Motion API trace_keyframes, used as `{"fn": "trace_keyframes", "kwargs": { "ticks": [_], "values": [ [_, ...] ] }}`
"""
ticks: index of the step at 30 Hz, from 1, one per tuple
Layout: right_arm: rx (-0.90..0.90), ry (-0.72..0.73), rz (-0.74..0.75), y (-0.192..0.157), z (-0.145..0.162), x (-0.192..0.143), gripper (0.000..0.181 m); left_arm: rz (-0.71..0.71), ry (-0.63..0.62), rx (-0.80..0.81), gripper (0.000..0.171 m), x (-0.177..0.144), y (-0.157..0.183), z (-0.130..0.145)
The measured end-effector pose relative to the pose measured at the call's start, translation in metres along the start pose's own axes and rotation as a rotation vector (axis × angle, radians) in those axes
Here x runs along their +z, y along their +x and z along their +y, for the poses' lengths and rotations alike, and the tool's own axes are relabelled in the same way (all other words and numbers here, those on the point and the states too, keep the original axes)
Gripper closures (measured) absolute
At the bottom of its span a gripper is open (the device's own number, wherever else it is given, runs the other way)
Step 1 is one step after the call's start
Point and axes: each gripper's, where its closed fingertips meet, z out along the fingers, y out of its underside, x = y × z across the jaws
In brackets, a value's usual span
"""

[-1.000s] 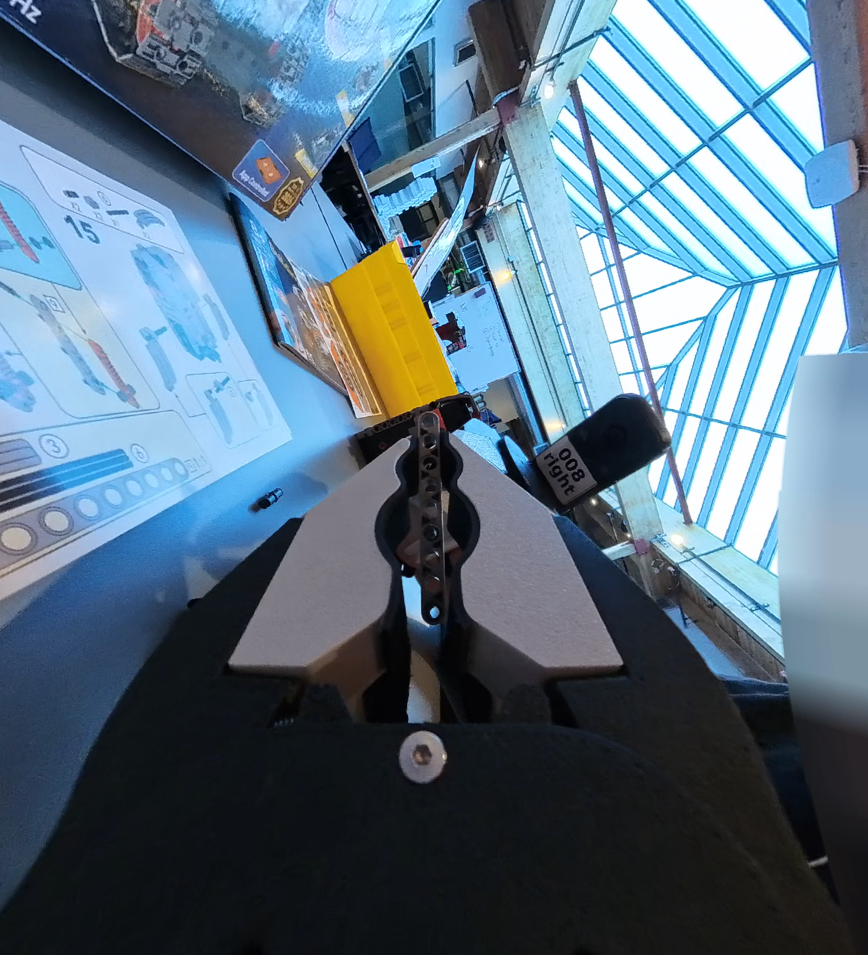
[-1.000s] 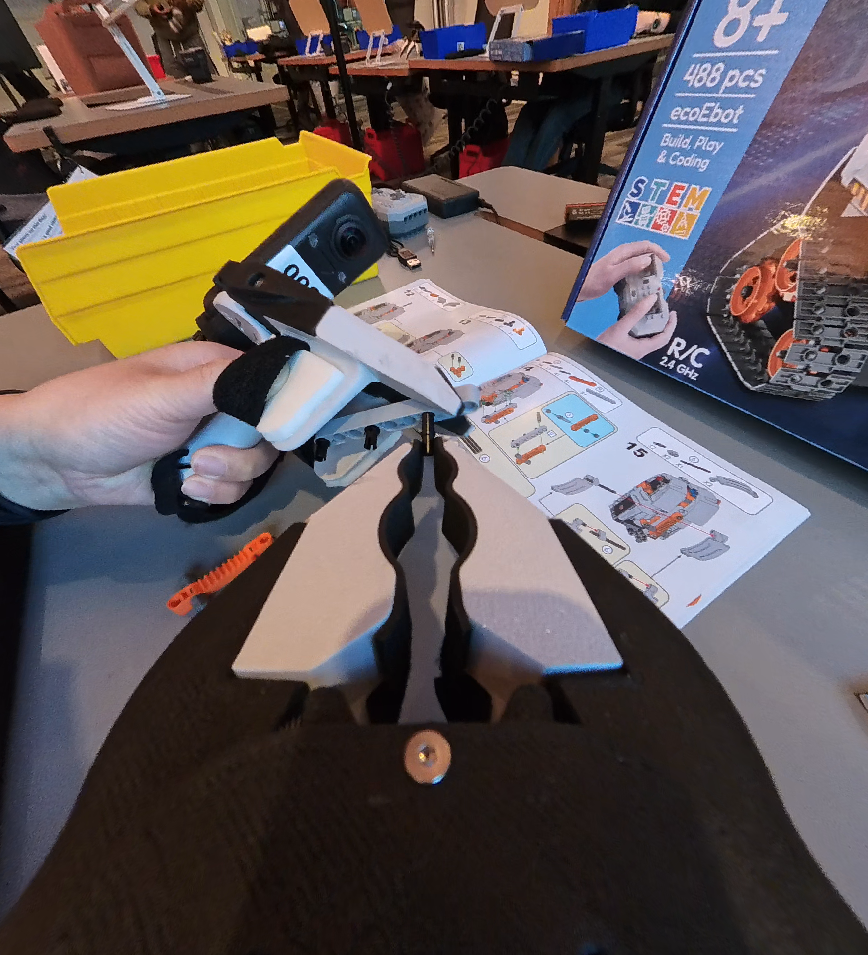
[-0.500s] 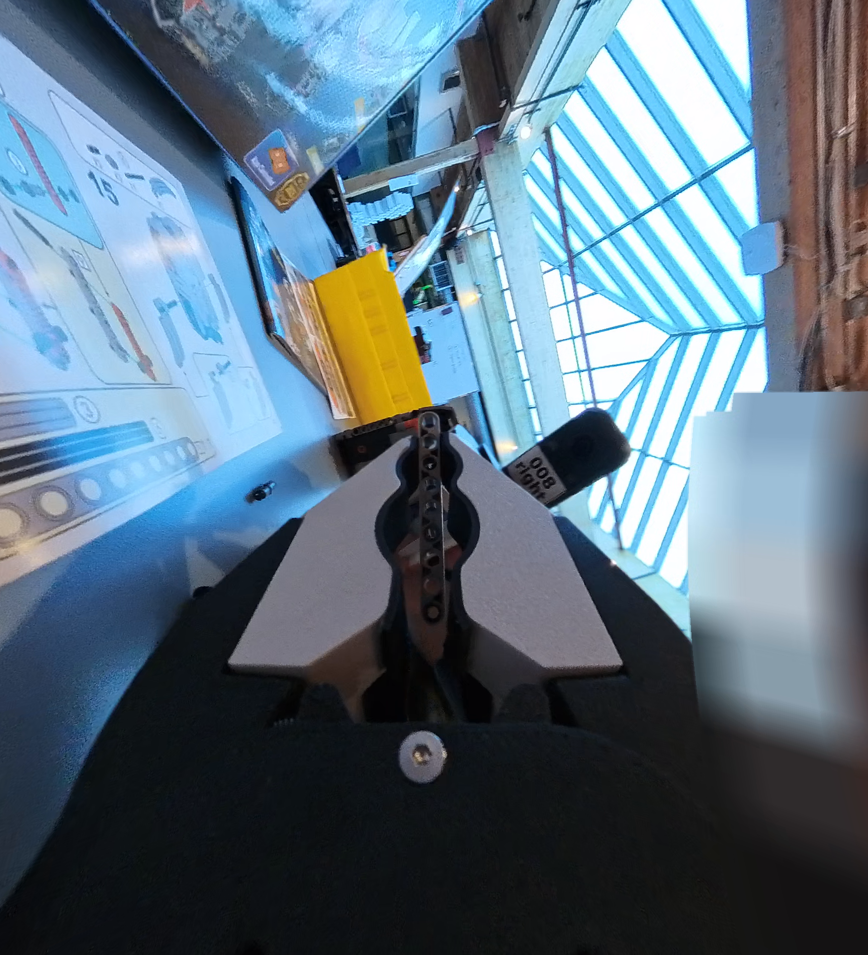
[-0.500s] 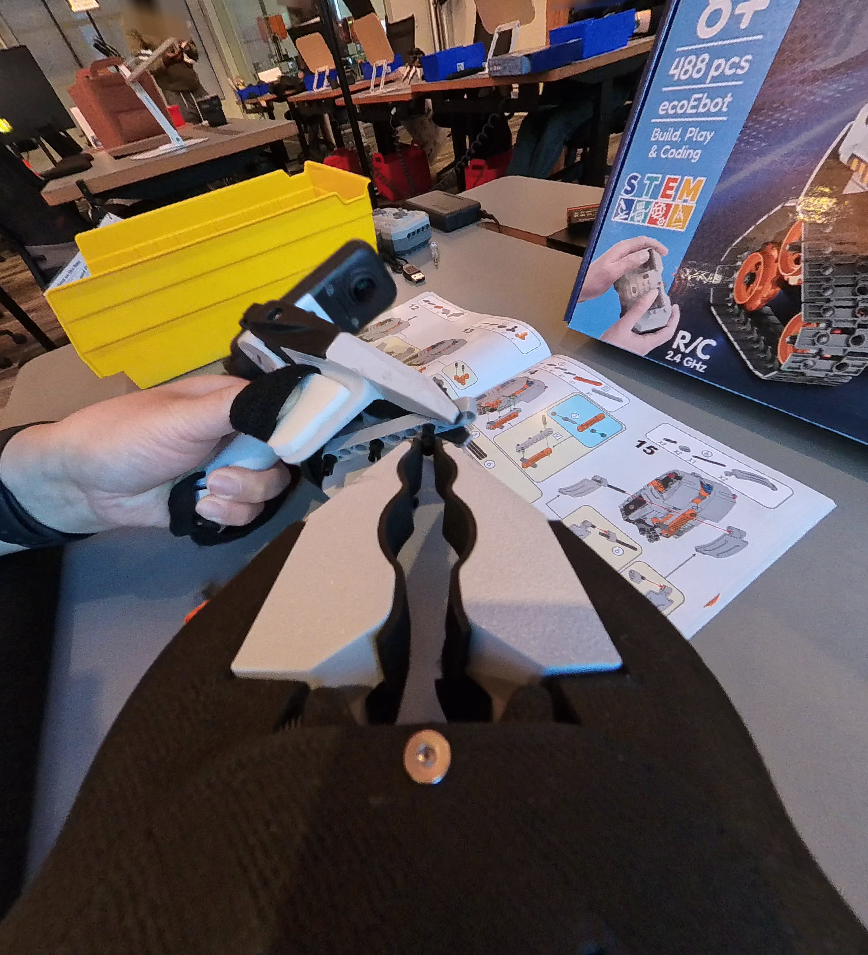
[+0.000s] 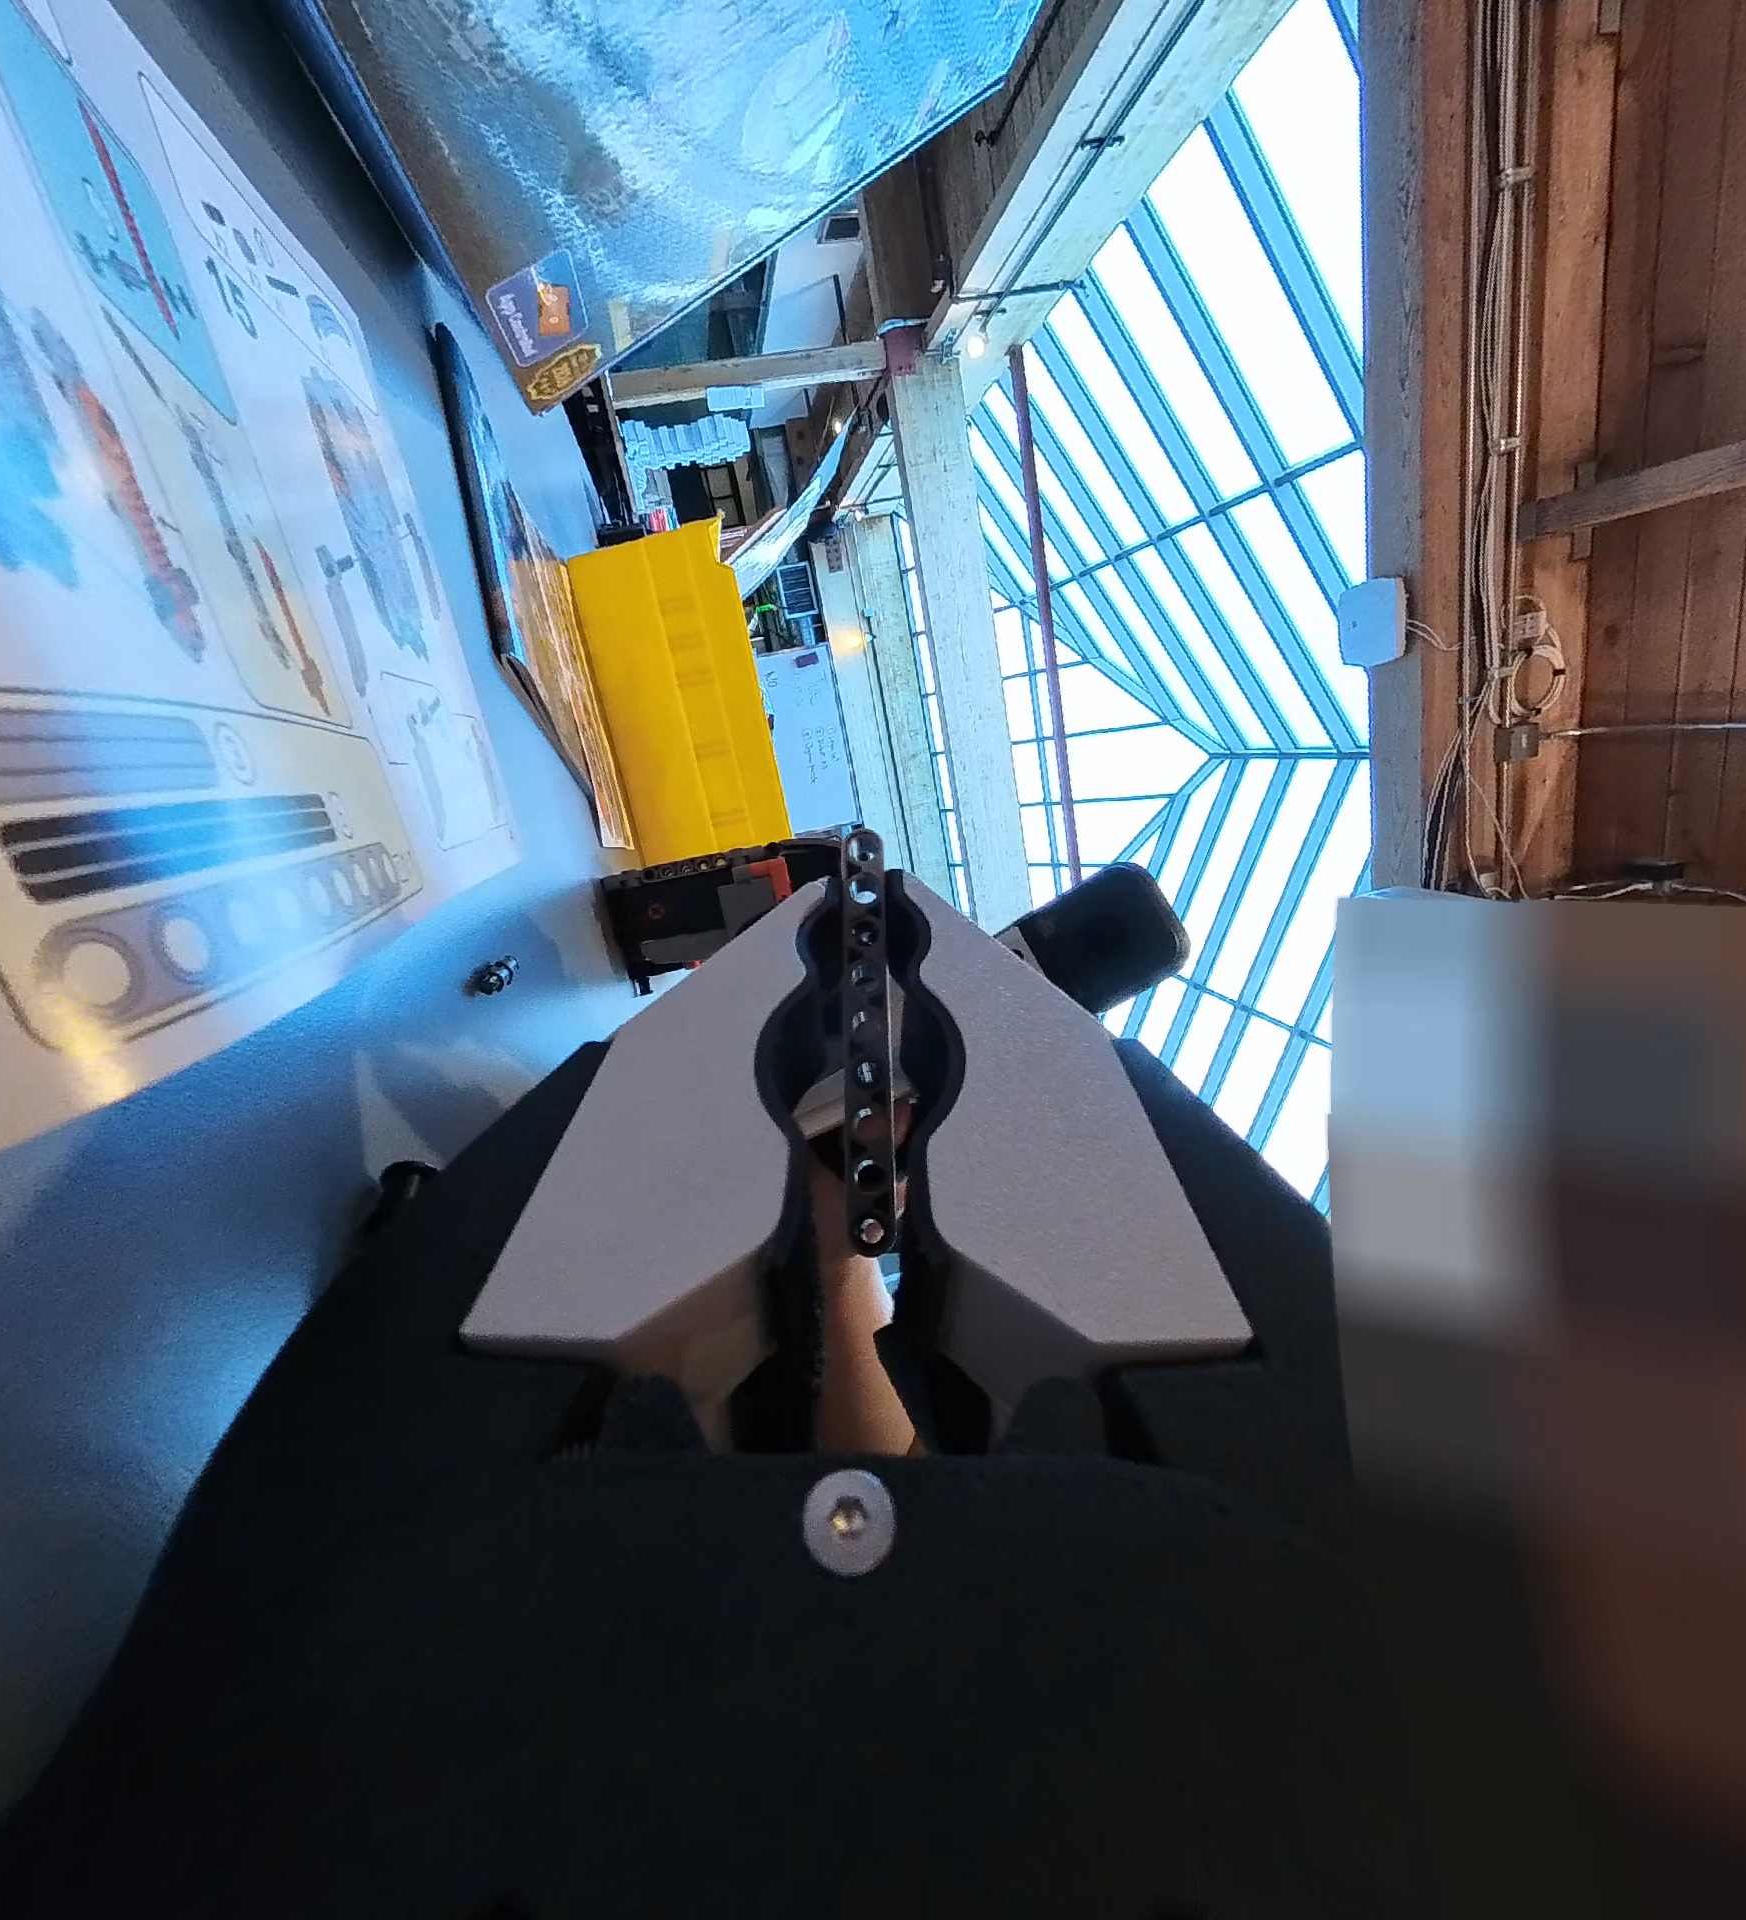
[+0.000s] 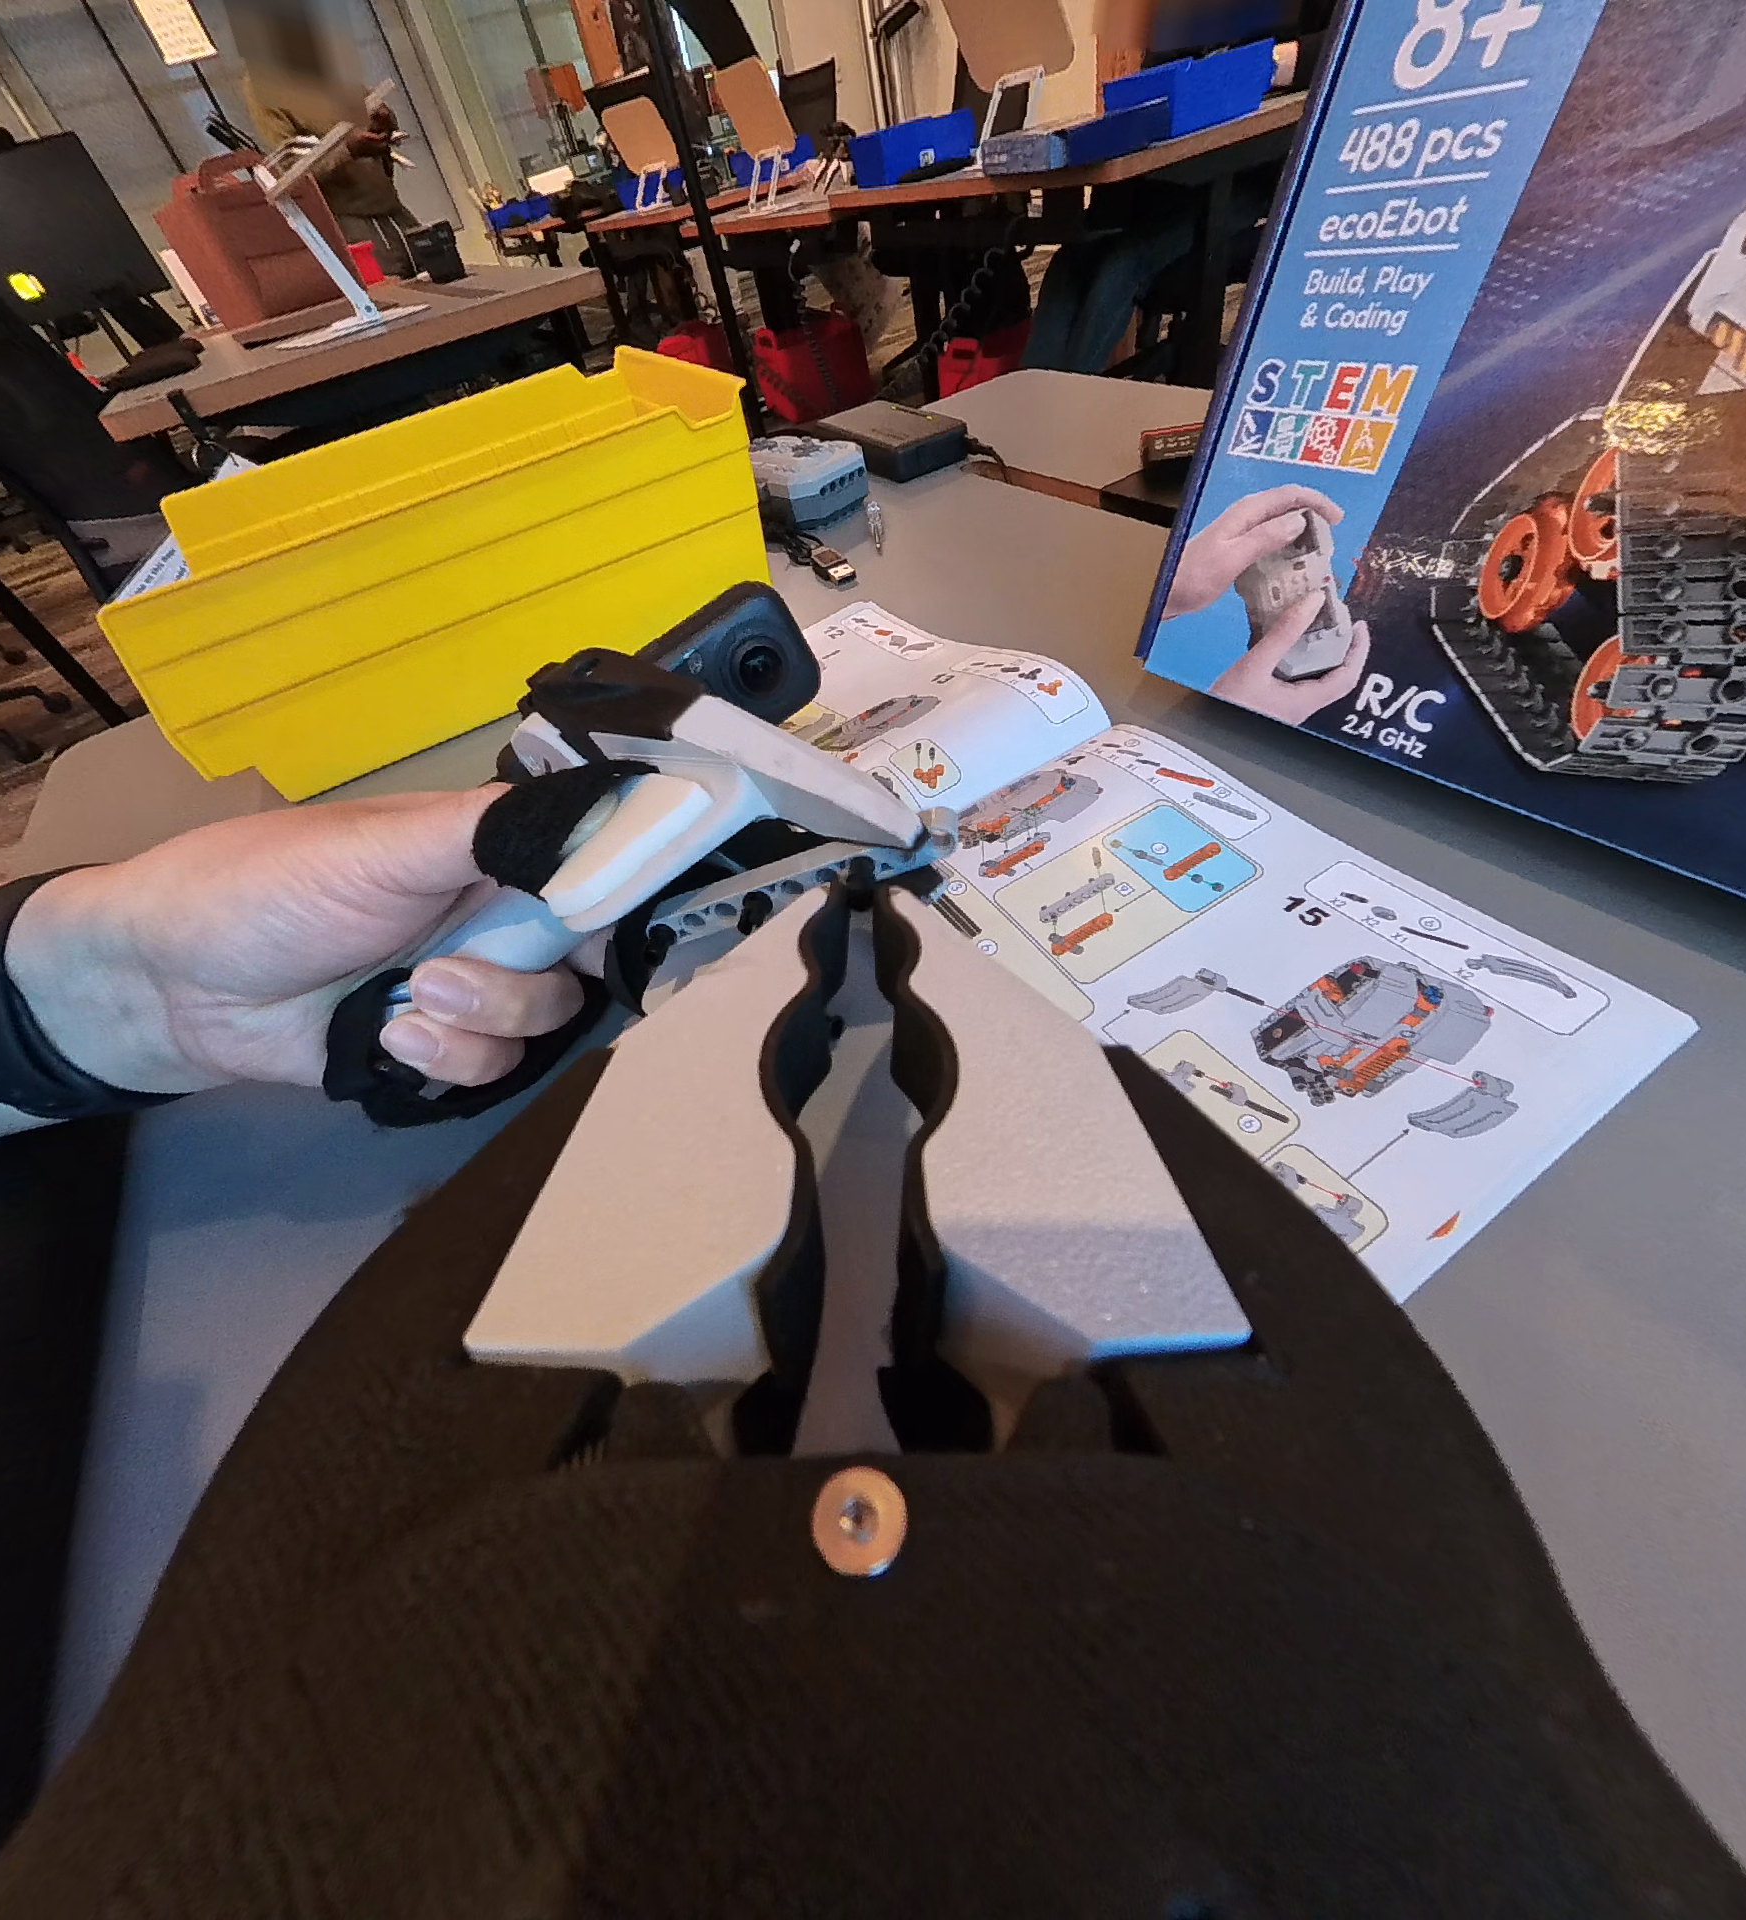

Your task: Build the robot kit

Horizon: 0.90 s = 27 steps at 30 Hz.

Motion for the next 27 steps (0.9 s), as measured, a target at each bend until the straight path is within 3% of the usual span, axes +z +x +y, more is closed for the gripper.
{"fn": "trace_keyframes", "kwargs": {
  "ticks": [27],
  "values": [
    [-0.177, -0.021, 0.066, -0.0031, -0.0026, 0.0061, 0.18, 0.063, 0.032, -0.076, 0.168, 0.0007, 0.0041, -0.0011]
  ]
}}
